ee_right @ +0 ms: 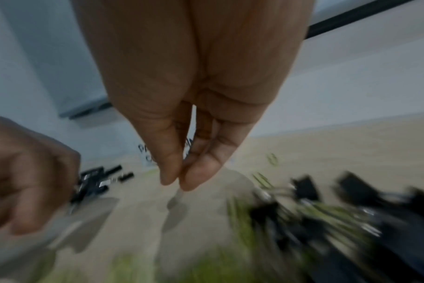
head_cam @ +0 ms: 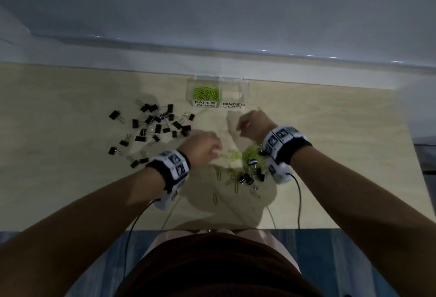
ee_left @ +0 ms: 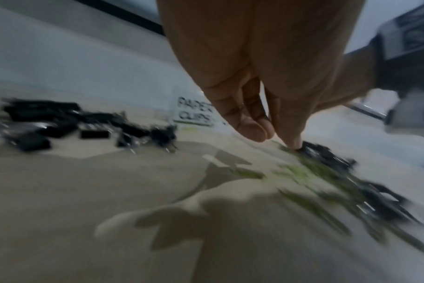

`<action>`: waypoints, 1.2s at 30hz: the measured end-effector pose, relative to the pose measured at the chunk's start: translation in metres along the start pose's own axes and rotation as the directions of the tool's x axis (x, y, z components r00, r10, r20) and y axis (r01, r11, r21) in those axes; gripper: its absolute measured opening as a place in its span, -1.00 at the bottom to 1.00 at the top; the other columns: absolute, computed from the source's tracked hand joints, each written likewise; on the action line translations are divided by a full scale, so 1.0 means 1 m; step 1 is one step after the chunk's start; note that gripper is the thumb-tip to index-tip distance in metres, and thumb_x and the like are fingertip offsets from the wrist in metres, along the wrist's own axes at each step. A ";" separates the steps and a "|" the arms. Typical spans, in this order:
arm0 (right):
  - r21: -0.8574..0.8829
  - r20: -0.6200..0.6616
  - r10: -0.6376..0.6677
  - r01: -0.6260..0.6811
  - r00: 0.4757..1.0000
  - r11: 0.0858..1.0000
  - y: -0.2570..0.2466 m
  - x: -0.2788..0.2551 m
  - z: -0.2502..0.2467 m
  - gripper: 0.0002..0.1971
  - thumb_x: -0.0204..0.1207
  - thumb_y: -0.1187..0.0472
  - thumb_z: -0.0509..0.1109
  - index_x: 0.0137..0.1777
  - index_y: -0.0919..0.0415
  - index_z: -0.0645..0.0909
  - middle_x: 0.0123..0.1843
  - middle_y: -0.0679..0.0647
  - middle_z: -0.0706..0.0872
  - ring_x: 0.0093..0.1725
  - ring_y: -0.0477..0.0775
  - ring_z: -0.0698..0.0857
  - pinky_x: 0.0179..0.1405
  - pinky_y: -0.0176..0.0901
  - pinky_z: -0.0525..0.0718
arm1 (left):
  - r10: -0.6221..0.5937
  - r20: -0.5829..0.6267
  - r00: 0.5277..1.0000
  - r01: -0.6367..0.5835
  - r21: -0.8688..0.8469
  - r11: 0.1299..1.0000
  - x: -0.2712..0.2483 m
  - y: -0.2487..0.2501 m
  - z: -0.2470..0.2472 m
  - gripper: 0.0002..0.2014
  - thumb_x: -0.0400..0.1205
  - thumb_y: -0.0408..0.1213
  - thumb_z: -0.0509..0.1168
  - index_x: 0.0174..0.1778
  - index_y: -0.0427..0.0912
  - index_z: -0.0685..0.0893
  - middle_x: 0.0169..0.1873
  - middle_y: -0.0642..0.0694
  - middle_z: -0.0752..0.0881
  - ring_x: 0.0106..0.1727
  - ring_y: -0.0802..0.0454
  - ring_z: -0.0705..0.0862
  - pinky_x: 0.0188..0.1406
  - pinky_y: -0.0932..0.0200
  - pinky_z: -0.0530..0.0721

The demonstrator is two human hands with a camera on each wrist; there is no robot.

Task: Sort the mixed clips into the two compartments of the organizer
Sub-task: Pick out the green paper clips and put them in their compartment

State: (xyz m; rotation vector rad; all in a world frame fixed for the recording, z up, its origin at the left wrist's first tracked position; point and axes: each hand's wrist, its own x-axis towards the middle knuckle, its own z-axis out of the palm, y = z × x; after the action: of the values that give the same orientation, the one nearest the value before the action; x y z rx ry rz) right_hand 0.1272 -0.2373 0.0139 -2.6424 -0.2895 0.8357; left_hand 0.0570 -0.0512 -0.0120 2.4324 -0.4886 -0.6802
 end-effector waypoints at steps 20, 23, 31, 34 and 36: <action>0.044 -0.257 -0.089 0.104 0.962 0.994 0.057 -0.071 0.080 -0.90 0.26 0.45 0.39 -0.26 0.30 0.68 -0.14 0.16 0.68 -0.15 0.11 0.61 -0.12 -0.15 0.59 | 0.149 -0.053 0.987 -0.153 -0.078 0.985 0.001 0.048 0.083 -0.93 0.52 -0.34 0.38 -0.12 -0.23 0.69 -0.07 -0.14 0.65 -0.11 -0.09 0.65 -0.09 0.04 0.66; 0.127 -0.374 -0.056 0.110 0.926 0.986 0.062 -0.072 0.081 -0.84 0.28 0.56 0.33 -0.29 0.32 0.64 -0.23 0.12 0.69 -0.26 0.02 0.60 -0.17 -0.04 0.71 | 0.061 -0.168 0.984 -0.097 -0.213 0.972 -0.006 0.039 0.066 -0.92 0.50 -0.36 0.41 -0.13 -0.17 0.67 -0.12 -0.07 0.66 -0.16 0.01 0.66 -0.11 0.06 0.71; -0.010 -0.295 -0.067 0.067 0.953 0.998 0.057 -0.071 0.090 -0.80 0.37 0.19 0.45 -0.04 0.24 0.65 -0.03 0.09 0.63 -0.10 0.11 0.60 -0.14 -0.12 0.61 | -0.175 -0.456 0.873 0.140 -0.110 0.984 -0.013 -0.033 0.017 -0.79 0.53 -0.31 0.38 0.07 -0.22 0.65 0.02 -0.14 0.70 0.07 -0.10 0.65 0.09 0.02 0.64; 0.000 -0.306 -0.052 0.054 0.951 0.999 0.055 -0.069 0.096 -0.85 0.42 0.22 0.40 -0.07 0.26 0.61 -0.08 0.09 0.61 -0.15 0.12 0.61 -0.19 -0.16 0.58 | -0.093 -0.406 0.909 0.140 0.088 0.986 -0.012 -0.034 0.020 -0.72 0.53 -0.27 0.37 0.15 -0.22 0.65 0.13 -0.17 0.63 0.22 -0.19 0.50 0.23 -0.04 0.50; 0.089 -0.345 -0.016 0.050 0.938 0.995 0.056 -0.068 0.097 -0.94 0.39 0.28 0.41 -0.17 0.23 0.62 -0.17 0.05 0.62 -0.20 0.10 0.63 -0.20 -0.12 0.65 | -0.042 -0.324 0.945 0.082 0.110 0.991 -0.008 -0.014 0.032 -0.73 0.55 -0.23 0.35 0.16 -0.19 0.63 0.14 -0.12 0.60 0.22 -0.12 0.48 0.22 0.01 0.48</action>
State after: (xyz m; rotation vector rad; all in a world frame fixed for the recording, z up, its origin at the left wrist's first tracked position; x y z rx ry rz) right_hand 0.0207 -0.2828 -0.0472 -2.6228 -0.1945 0.3531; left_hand 0.0351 -0.0496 -0.0399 2.6172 -0.3302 -0.2728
